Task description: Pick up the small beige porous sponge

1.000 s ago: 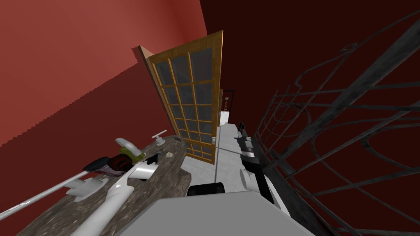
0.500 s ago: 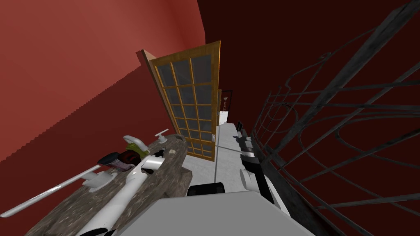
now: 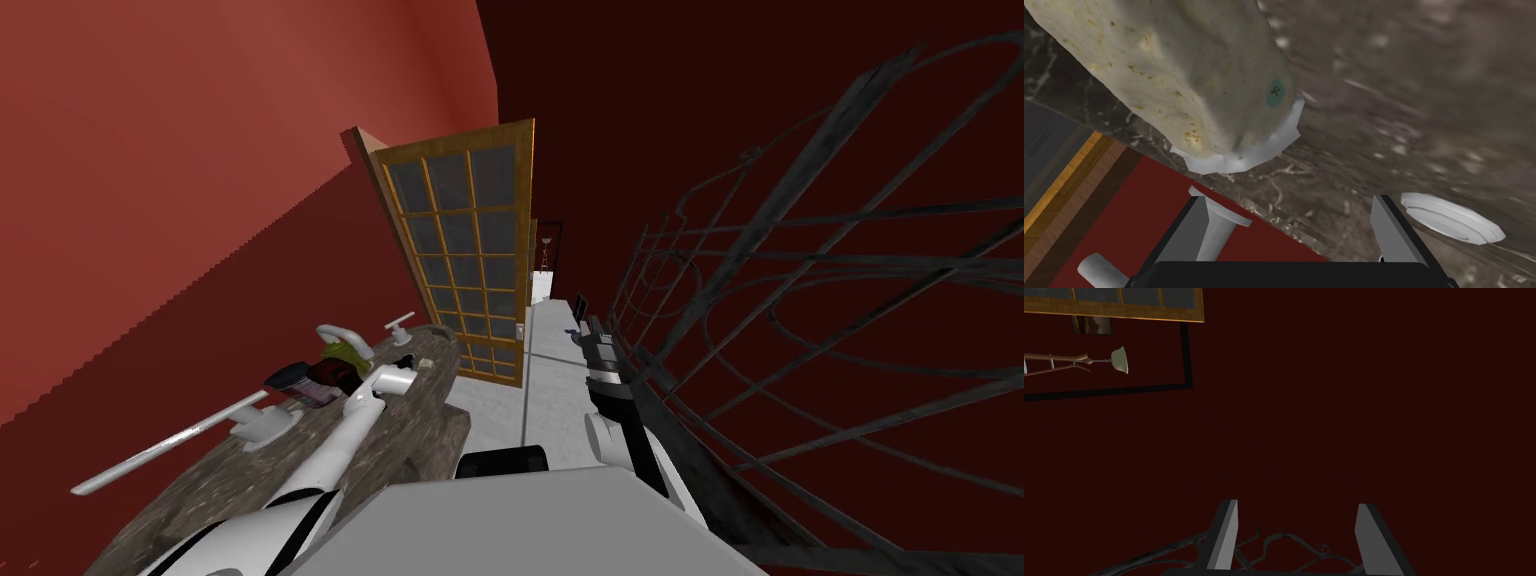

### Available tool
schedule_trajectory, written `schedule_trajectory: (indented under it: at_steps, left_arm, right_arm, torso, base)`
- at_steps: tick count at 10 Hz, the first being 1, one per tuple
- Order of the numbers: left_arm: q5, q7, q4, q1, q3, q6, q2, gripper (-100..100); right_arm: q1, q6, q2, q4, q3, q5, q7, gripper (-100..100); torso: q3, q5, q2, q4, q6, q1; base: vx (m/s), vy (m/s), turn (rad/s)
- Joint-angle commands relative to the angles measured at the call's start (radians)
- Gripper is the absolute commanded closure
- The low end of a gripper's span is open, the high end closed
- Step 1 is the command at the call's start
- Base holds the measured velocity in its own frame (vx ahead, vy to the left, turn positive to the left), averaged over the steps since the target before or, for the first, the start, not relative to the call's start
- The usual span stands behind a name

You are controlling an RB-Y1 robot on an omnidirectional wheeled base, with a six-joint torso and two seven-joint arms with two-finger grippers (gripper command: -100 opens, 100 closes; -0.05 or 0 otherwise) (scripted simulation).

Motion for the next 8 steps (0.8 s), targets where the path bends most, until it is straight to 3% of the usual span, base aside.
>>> schedule_trajectory:
  at_steps: [1,2,4,6,7,8]
  left_arm:
    - [0.002,-0.001,0.045,-0.046,0.0,0.001,0.0,-100]
    - [-0.05,-0.007,0.079,-0.079,0.018,0.014,-0.05,-100]
    - [-0.052,-0.007,0.142,-0.147,0.018,0.014,-0.056,-100]
    - [-0.052,-0.007,0.187,-0.198,0.018,0.014,-0.056,-100]
    - [-0.052,-0.007,0.194,-0.198,0.018,0.014,-0.056,-100]
    - [-0.1,-0.013,0.23,-0.239,0.036,0.026,-0.106,-100]
  right_arm:
    - [0.0,0.0,0.0,0.0,0.0,0.0,0.0,0]
    - [0.0,0.0,0.0,0.0,0.0,0.0,0.0,0]
    - [0.0,0.0,0.0,0.0,0.0,0.0,0.0,0]
    - [0.0,0.0,0.0,0.0,0.0,0.0,0.0,0]
    - [0.0,0.0,0.0,0.0,0.0,0.0,0.0,0]
    - [0.0,0.0,0.0,0.0,0.0,0.0,0.0,0]
  torso:
    - [0.0,0.0,0.0,0.0,0.0,0.0]
    - [-0.002,0.0,-0.003,-0.001,0.0,-0.001]
    - [0.003,0.004,0.007,-0.001,0.001,0.002]
    - [-0.002,0.003,-0.001,-0.002,0.001,0.0]
    - [-0.004,0.003,-0.005,-0.003,0.001,-0.001]
    - [-0.005,0.003,-0.006,-0.004,0.001,-0.001]
  base:
    - [0.006,-0.007,0.001]
    - [-0.148,0.047,-0.155]
    - [-0.146,0.049,-0.06]
    - [-0.004,0.007,0.006]
    - [0.02,-0.007,0.001]
    - [-0.154,0.057,-0.168]
